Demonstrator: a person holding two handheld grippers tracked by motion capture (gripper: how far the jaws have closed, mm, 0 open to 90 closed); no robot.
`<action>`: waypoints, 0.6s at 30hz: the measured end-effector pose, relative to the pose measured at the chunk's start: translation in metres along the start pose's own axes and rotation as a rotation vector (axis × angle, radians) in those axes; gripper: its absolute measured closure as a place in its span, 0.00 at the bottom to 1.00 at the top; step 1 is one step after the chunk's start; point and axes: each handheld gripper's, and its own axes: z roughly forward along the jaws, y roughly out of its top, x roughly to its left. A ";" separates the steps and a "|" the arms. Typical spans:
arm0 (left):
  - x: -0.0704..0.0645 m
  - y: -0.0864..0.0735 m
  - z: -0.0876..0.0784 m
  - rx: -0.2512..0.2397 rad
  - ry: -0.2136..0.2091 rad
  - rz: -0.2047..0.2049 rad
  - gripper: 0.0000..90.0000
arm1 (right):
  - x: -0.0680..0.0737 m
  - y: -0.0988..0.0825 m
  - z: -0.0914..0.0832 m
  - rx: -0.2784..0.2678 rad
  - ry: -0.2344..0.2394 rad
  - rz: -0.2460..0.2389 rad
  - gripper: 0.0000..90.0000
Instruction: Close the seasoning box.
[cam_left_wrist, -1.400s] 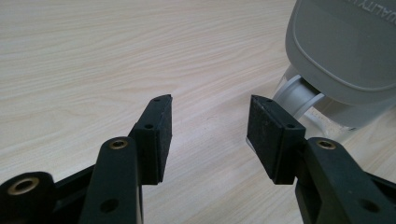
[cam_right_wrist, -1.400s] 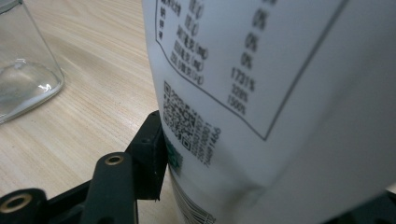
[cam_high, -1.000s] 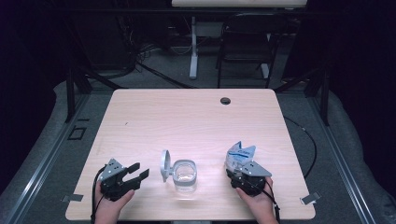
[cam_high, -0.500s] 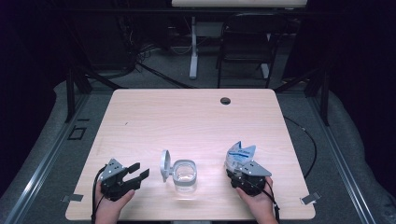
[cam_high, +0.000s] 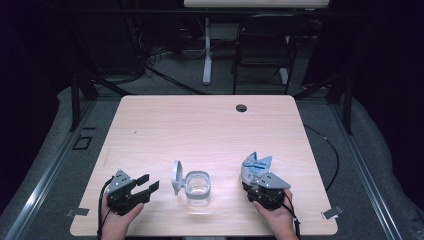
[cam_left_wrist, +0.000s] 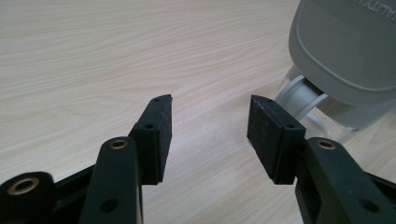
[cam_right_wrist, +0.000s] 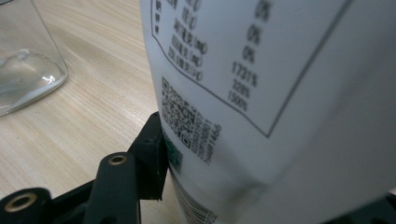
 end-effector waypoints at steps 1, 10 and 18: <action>0.000 0.000 0.000 0.001 0.000 0.000 0.56 | 0.000 0.000 0.000 -0.004 0.001 0.000 0.51; -0.001 0.000 0.000 0.005 -0.001 -0.001 0.56 | 0.002 0.011 -0.002 -0.031 -0.014 -0.038 0.51; 0.000 -0.002 -0.003 0.010 0.003 -0.007 0.56 | 0.000 0.017 0.001 -0.023 -0.037 -0.098 0.51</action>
